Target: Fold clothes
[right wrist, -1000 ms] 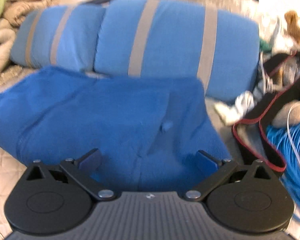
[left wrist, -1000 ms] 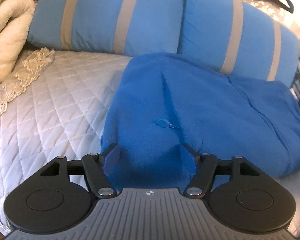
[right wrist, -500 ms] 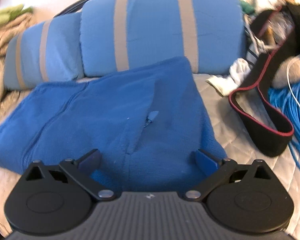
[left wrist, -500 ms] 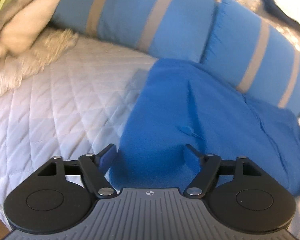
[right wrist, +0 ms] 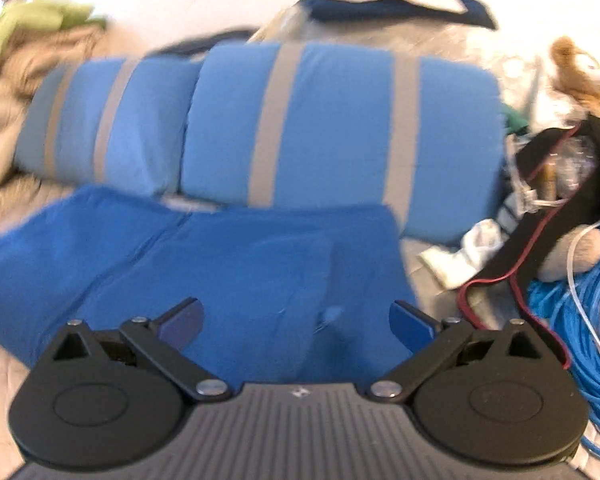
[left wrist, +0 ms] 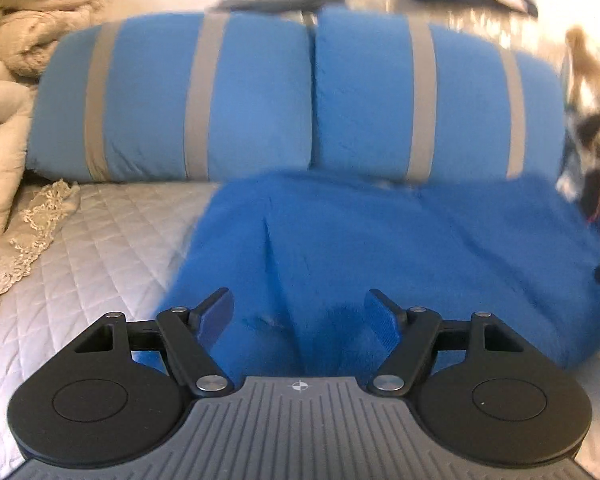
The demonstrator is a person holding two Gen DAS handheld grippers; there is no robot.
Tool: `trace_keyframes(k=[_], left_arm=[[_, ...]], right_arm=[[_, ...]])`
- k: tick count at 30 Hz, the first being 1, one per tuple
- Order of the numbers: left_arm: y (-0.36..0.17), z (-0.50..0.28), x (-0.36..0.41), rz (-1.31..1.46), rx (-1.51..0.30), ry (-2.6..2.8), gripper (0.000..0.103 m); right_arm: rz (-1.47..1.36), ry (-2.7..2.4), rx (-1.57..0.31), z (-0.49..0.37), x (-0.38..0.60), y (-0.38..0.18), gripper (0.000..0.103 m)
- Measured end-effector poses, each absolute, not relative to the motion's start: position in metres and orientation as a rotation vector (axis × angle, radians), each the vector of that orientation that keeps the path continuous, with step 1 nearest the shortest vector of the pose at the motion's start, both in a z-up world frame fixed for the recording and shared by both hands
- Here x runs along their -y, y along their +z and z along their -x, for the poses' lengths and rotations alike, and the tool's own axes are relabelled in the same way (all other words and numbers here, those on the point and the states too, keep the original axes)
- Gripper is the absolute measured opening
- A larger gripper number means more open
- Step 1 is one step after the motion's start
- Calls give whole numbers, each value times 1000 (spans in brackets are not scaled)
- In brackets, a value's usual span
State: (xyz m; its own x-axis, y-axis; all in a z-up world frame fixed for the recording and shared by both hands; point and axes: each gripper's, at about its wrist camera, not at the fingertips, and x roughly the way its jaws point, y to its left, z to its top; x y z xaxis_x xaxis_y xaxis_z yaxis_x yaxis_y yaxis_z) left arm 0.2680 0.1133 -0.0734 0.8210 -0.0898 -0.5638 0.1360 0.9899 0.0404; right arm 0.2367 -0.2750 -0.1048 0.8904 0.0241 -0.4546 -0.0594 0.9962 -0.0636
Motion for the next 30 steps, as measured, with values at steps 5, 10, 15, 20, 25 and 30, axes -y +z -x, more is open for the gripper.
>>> trace_keyframes(k=[5,10,15,20,25,30], left_arm=[[-96,-286,-118,-92,-639,-147,80],[-80,-282,-141,33,-648,-143,81],[-62,-268,-196,356,-670,-71,81],[-76,-253,-240,638,-776,69,81],[-77,-236,-237,695,-778,59,81],[-81,-226,-233,766,-781,21,81]], right_arm=[[6,12,-632,-262,287,-124,103],[-48,24,-629,-260,295,-121,103],[-234,-27,-566,-244,327,-101,103],[-475,-168,-568,-233,378,-99,103],[-735,-263,-674,-228,410,-120,103],[-991,-258,-720,-212,422,-145,103]])
